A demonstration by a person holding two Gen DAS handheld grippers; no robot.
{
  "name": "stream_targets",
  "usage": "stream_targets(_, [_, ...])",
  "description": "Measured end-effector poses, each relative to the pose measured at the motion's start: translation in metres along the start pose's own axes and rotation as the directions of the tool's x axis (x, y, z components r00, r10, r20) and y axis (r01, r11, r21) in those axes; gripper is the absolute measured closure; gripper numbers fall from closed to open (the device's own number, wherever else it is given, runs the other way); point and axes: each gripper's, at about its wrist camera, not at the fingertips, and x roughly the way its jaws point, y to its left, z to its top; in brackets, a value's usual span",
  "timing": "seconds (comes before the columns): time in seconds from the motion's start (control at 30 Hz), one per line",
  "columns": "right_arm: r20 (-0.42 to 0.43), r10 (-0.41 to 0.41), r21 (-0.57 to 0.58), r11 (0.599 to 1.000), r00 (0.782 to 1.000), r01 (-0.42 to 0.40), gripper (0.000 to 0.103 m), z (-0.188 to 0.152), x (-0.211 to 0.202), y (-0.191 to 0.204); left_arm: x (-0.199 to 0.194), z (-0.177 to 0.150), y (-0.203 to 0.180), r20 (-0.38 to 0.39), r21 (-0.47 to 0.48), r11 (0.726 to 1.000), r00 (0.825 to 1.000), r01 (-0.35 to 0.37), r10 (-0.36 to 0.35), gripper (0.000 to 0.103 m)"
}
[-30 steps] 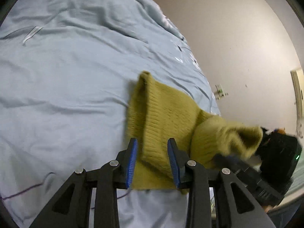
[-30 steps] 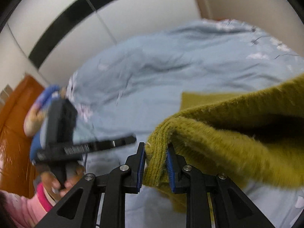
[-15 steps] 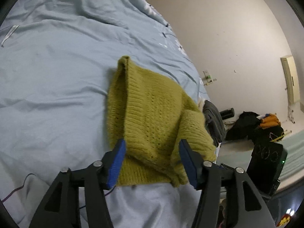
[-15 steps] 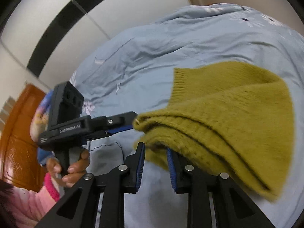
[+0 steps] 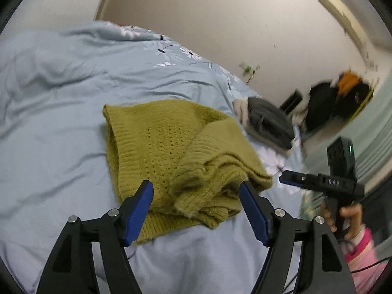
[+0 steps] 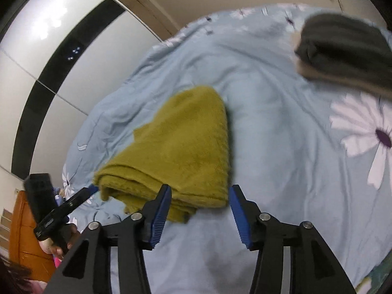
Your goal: Fold clothes
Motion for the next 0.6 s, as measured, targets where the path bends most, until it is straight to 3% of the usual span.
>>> stream_targets(0.17, [-0.065,-0.055,-0.132,0.990,0.996,0.046,0.045,-0.009,0.019,0.011,0.010,-0.004,-0.016,-0.008,0.119,0.988,0.995,-0.099,0.101,0.029])
stream_targets(0.27, [-0.082,-0.137,-0.204,0.972,0.987,0.118,0.044,-0.015,0.031,0.010,0.021,-0.001,-0.019,-0.007,0.148,0.975,0.986,-0.166,0.169,0.029])
stream_targets(0.37, [-0.061,-0.204,-0.190,0.963,0.977,0.190,0.044,-0.012,0.042,0.002,0.026,0.001,-0.018,-0.005,0.152,0.971,0.982,-0.187,0.190,0.030])
stream_targets(0.43, [-0.064,-0.185,-0.126,0.976,0.981,0.176,0.046,-0.008,0.045,-0.007,0.026,0.001,-0.016,-0.006,0.142,0.974,0.984,-0.176,0.178,0.030])
stream_targets(0.53, [-0.049,-0.168,-0.078,0.983,0.985,0.164,0.068,-0.006,0.044,-0.009,0.026,0.001,-0.012,-0.007,0.126,0.979,0.987,-0.158,0.161,0.031])
stream_targets(0.6, [-0.024,-0.148,-0.054,0.988,0.989,0.147,0.086,-0.004,0.039,-0.009,0.029,0.001,-0.010,-0.013,0.113,0.983,0.989,-0.144,0.146,0.042])
